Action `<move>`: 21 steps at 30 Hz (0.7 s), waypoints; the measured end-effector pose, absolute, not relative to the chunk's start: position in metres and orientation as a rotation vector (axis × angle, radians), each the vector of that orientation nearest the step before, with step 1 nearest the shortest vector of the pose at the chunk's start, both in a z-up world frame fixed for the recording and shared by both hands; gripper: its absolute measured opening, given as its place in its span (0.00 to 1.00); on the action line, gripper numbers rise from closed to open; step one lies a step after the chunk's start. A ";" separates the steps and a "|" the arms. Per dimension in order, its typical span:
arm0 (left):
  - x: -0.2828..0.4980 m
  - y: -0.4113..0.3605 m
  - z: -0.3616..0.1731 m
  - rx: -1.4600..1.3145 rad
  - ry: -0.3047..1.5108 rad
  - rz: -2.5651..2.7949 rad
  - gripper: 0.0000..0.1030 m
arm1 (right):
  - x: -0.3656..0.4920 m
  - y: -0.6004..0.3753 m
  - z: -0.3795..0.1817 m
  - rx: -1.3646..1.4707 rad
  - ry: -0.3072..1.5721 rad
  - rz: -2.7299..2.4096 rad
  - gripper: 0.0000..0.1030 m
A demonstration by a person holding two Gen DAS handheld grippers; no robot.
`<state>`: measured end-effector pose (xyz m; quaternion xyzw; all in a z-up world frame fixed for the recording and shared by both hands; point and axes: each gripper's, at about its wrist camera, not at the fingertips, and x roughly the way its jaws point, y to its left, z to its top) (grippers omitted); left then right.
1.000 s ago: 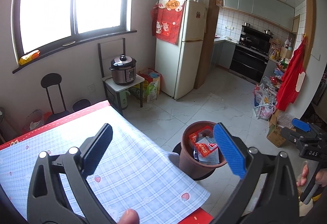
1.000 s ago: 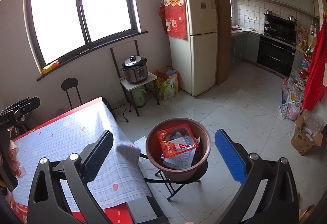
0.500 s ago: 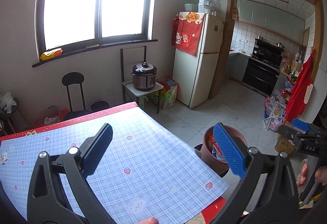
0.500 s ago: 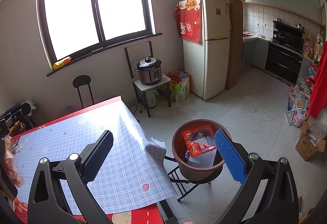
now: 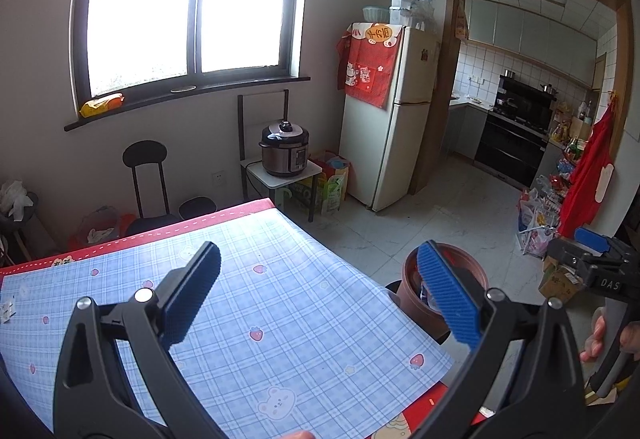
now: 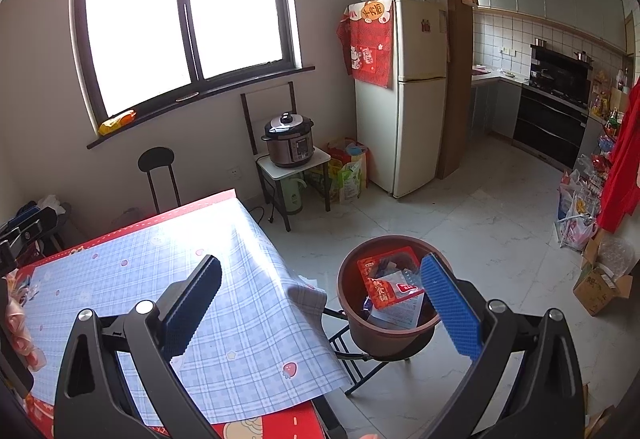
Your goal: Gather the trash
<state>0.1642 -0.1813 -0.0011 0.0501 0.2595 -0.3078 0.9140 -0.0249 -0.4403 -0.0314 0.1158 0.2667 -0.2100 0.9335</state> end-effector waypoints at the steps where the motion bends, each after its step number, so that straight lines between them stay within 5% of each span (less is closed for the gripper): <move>1: 0.163 -0.182 -0.001 0.104 0.534 -0.635 0.95 | -0.025 -0.441 -0.031 0.235 0.546 -0.433 0.95; 21: 0.161 -0.189 0.000 0.118 0.529 -0.644 0.95 | -0.030 -0.447 -0.030 0.244 0.545 -0.446 0.95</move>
